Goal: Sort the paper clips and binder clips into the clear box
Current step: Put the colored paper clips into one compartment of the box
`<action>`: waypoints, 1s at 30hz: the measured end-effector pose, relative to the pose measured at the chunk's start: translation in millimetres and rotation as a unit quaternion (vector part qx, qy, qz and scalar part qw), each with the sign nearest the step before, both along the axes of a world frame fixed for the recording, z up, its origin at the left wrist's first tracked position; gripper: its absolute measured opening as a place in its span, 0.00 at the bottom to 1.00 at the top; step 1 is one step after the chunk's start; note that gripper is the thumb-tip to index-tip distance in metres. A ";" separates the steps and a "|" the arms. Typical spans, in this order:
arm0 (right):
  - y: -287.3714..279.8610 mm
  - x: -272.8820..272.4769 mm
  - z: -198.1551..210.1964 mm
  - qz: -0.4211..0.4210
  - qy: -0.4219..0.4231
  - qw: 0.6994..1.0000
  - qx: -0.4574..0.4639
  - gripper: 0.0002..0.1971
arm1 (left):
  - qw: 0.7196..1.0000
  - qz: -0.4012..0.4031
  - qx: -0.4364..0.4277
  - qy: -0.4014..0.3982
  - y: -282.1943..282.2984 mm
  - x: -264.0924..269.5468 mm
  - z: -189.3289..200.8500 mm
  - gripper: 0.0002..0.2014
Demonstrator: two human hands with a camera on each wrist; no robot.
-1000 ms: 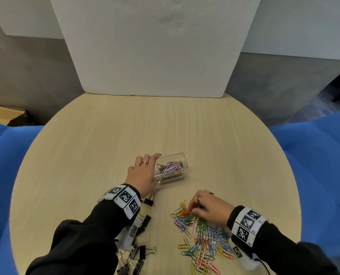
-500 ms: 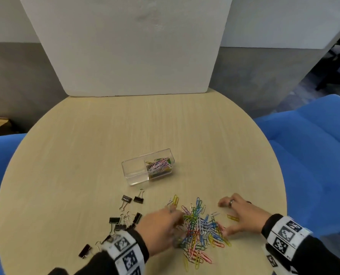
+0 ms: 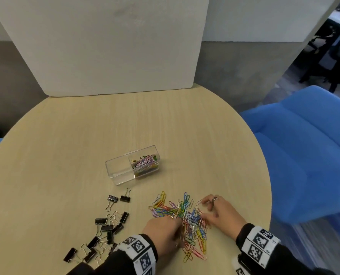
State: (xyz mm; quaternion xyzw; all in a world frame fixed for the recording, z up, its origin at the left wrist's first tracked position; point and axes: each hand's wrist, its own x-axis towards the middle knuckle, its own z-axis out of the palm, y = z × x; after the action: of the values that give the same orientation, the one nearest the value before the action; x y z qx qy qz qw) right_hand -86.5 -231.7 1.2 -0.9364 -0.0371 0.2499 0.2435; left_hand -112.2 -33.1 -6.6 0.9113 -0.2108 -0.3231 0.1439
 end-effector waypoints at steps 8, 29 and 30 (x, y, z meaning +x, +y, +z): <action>4.7 -22.5 -4.4 0.003 0.022 0.998 -0.060 0.20 | 0.977 0.185 0.027 -0.101 17.3 2.2 -5.1 0.28; 68.2 -21.7 -14.4 0.025 -0.023 0.999 0.003 0.26 | 0.891 0.274 -0.126 -0.339 104.0 71.1 42.2 0.16; 67.8 -18.2 -15.6 0.023 -0.024 0.999 0.010 0.23 | 0.898 0.283 -0.101 -0.322 105.1 74.7 42.2 0.17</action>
State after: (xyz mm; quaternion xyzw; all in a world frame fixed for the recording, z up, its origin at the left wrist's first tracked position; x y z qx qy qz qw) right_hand -104.7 -163.9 -14.4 -0.9385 -0.0670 0.2326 0.2462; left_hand -37.5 72.0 35.6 0.9674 -0.0102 0.0655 0.2445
